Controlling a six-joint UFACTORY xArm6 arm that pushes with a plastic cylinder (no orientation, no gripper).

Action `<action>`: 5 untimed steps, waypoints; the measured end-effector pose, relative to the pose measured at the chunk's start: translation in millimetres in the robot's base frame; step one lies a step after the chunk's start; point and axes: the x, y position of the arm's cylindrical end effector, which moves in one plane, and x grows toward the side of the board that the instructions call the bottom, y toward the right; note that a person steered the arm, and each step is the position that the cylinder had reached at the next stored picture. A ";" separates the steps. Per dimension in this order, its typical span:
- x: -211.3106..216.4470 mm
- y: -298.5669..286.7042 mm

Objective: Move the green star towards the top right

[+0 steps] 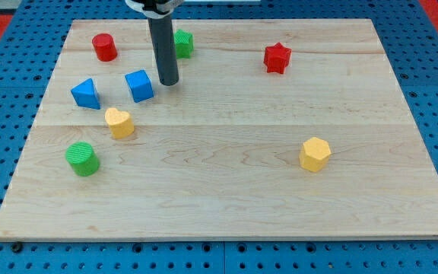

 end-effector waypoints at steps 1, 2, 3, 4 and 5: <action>22.5 -39.0; 22.6 -37.3; 15.7 -21.9; -16.2 -10.9; -41.1 -35.3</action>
